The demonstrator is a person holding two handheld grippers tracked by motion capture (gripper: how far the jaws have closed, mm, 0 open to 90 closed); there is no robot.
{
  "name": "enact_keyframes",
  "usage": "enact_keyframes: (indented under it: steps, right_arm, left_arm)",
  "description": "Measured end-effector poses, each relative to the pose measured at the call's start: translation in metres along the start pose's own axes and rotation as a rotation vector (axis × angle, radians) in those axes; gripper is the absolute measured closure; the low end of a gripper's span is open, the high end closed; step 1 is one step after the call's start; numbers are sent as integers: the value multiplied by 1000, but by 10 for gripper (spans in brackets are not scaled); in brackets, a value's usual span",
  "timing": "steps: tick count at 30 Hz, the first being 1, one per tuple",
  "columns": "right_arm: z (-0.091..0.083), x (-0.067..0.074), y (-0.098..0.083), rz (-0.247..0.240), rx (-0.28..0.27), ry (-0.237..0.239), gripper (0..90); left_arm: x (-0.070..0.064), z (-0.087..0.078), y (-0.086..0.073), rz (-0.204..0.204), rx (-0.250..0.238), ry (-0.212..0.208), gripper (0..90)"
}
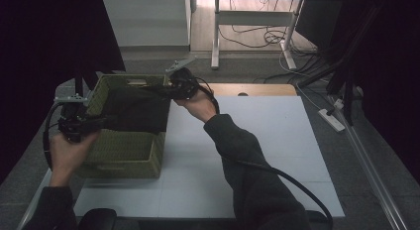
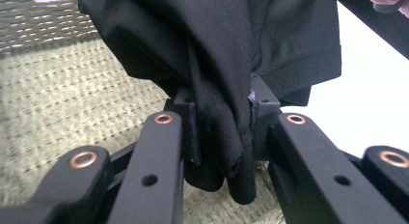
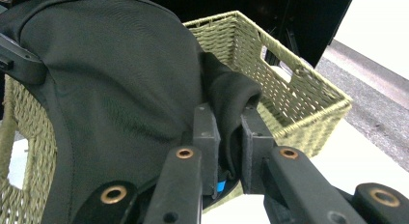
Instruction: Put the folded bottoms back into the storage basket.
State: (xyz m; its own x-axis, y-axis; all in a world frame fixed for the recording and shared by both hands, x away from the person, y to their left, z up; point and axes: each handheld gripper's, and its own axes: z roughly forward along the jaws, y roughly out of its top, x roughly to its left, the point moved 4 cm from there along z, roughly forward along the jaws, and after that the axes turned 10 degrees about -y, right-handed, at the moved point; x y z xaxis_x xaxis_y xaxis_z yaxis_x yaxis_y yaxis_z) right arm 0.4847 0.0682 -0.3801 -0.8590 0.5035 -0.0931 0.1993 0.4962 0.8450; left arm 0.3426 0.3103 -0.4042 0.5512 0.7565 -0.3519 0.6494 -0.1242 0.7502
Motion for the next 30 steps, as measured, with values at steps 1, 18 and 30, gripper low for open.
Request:
enact_keyframes:
  steps: [1, 18, 30]
  right_arm:
    - [3, 2, 2, -4, -4, 1, 806]
    - [35, 28, 8, -18, -4, 16, 805]
    - [64, 35, -13, -30, 53, 3, 803]
  left_arm:
    - [1, -1, -1, -2, -1, 3, 726]
    - [26, -19, -24, -52, -2, 40, 726]
    - [44, 0, -49, -83, 36, 65, 718]
